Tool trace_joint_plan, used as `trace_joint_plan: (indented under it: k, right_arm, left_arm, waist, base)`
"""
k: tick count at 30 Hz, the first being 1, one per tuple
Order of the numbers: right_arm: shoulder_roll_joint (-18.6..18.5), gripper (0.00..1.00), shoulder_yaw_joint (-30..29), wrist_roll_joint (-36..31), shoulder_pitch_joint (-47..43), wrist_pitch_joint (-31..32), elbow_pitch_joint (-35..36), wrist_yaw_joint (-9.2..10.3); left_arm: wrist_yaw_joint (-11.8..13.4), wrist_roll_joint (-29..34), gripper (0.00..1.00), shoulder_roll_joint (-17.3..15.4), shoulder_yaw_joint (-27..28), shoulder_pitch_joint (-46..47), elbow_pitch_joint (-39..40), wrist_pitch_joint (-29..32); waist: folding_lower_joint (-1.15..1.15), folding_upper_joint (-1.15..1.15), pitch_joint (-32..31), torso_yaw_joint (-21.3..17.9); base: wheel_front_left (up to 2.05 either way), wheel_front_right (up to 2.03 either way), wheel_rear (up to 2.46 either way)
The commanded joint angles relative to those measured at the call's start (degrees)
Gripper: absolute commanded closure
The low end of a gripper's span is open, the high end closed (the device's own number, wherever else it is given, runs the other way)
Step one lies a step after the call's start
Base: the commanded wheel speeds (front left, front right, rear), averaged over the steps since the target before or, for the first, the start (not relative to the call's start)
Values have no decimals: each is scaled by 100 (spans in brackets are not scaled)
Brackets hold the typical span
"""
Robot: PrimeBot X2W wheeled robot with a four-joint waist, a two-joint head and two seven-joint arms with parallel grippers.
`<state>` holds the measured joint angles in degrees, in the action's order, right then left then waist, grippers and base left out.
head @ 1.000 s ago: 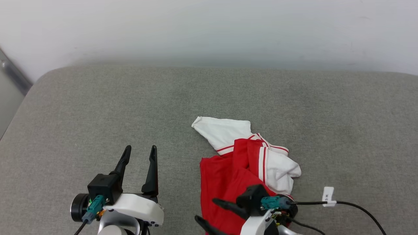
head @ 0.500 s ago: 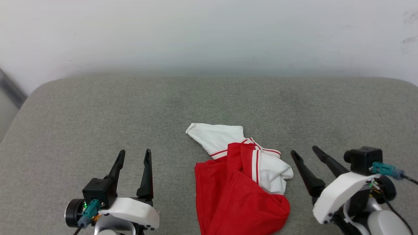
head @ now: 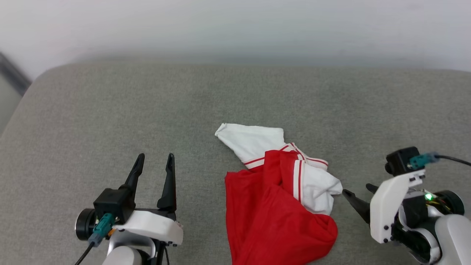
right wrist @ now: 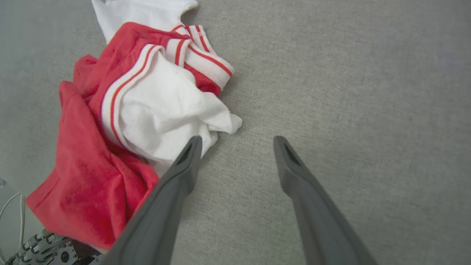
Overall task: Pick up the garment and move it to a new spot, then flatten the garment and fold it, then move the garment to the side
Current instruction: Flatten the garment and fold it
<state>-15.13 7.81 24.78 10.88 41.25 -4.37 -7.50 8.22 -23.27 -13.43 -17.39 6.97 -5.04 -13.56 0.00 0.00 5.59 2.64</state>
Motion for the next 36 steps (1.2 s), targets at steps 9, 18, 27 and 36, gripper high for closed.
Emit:
trace_joint_plan:
  k: [9,18,27,36]
  right_arm:
    - [-56,0,619,241,783,134,-1157,2]
    - [-58,100,1166,499,865,81,-1807,1]
    - [-582,100,840,291,1271,-311,-1005,3]
    - [-479,100,-1219,-143,695,-372,-661,3]
  left_arm:
    - [-109,35,0,114,-40,328,-98,-92]
    - [-116,24,0,167,31,370,-227,-140]
    - [-115,23,0,201,90,216,-284,-161]
    - [-119,28,0,196,110,97,-252,-169]
  waist:
    - [0,0,547,334]
    - [0,0,569,320]
    - [0,0,268,74]
    - [0,0,126,-95]
  base:
    - [0,0,0]
    - [0,0,0]
    - [0,0,0]
    - [0,0,0]
